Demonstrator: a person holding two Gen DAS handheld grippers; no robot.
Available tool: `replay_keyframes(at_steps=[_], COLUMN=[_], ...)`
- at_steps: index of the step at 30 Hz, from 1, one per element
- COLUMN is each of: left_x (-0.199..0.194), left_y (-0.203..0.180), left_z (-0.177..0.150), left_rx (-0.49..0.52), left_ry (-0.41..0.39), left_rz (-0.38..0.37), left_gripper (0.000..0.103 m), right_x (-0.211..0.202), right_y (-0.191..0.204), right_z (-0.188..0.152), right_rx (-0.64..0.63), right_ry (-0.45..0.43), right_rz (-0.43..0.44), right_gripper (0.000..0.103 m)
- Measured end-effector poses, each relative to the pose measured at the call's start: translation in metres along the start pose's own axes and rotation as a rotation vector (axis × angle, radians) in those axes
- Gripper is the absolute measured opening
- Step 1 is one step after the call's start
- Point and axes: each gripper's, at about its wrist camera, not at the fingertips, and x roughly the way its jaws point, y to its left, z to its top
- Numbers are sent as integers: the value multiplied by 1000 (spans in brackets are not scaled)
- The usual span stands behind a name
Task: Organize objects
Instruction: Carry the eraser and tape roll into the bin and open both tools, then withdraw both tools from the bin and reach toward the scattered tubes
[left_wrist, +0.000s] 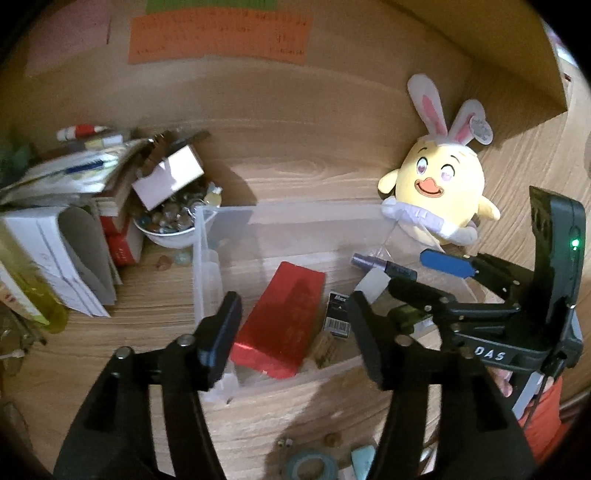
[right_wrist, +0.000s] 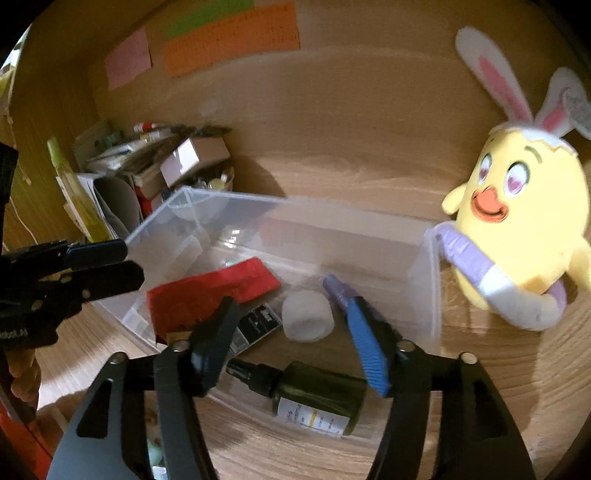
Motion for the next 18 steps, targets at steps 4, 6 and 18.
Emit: replay_keyframes(at_steps=[4,6,18], left_x=[-17,-24,-61], left_y=[-1,-1,3], left_z=[-4,-7,-42], left_rx=[4,3,8], left_ry=[-22,-29,-40], left_rz=[18,22,83], left_gripper=[75,78,89], right_x=[-19,-28,-69], right_y=[4,6,23], right_z=[0,-3,-37], right_rx=[-1,-3,-25], right_ry=[-38,-52,-86], right_rz=[9,15,12], right_gripper=[67,68,75])
